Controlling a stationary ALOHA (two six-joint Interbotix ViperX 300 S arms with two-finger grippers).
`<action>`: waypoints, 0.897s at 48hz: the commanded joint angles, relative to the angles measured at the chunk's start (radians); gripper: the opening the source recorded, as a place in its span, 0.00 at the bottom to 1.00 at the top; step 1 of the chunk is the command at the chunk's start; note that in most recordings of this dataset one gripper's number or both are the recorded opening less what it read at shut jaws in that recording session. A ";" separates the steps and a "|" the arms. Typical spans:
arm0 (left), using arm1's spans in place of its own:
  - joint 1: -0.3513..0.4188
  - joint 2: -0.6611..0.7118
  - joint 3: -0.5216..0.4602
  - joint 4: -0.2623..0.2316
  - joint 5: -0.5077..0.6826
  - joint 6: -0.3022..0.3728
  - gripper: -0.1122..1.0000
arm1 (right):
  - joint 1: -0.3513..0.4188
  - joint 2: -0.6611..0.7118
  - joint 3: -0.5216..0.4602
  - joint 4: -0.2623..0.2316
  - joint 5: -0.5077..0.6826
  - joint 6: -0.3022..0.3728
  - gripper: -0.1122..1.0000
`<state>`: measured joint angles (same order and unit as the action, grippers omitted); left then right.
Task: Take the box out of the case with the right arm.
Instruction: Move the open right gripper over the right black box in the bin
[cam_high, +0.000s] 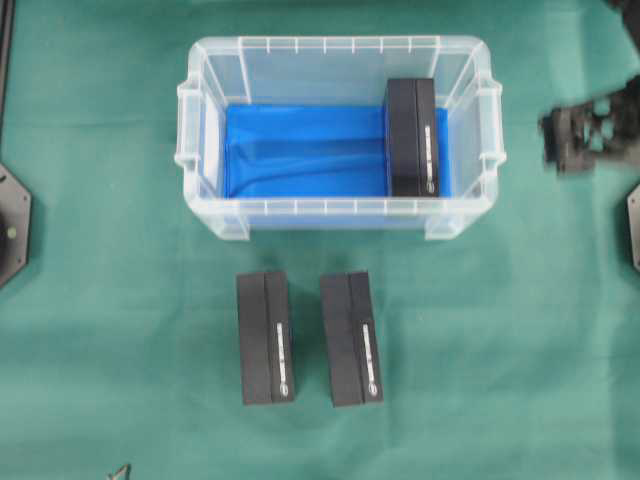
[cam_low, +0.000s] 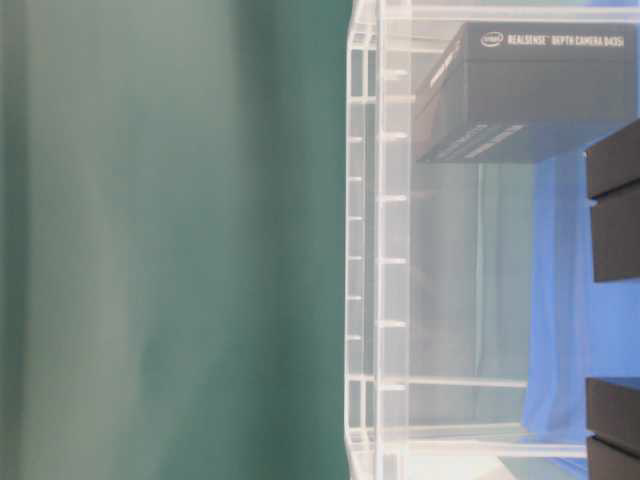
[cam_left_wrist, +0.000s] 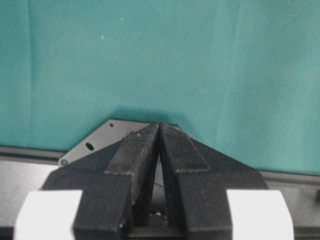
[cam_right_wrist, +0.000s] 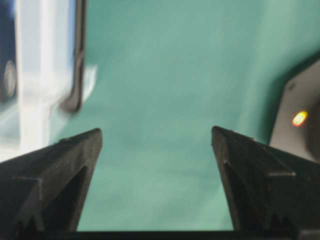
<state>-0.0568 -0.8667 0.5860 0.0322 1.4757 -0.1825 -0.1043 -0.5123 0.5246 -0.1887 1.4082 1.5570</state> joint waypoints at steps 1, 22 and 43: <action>0.003 0.006 -0.008 0.002 -0.006 -0.002 0.12 | -0.058 -0.009 -0.015 0.000 -0.002 -0.048 0.88; 0.003 0.006 -0.008 0.003 -0.006 0.000 0.12 | -0.110 -0.011 -0.017 0.006 -0.005 -0.087 0.88; 0.003 0.006 -0.008 0.003 -0.006 0.000 0.12 | -0.109 -0.009 -0.017 0.008 -0.005 -0.087 0.88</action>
<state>-0.0568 -0.8652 0.5875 0.0322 1.4742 -0.1841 -0.2117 -0.5123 0.5246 -0.1810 1.4067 1.4696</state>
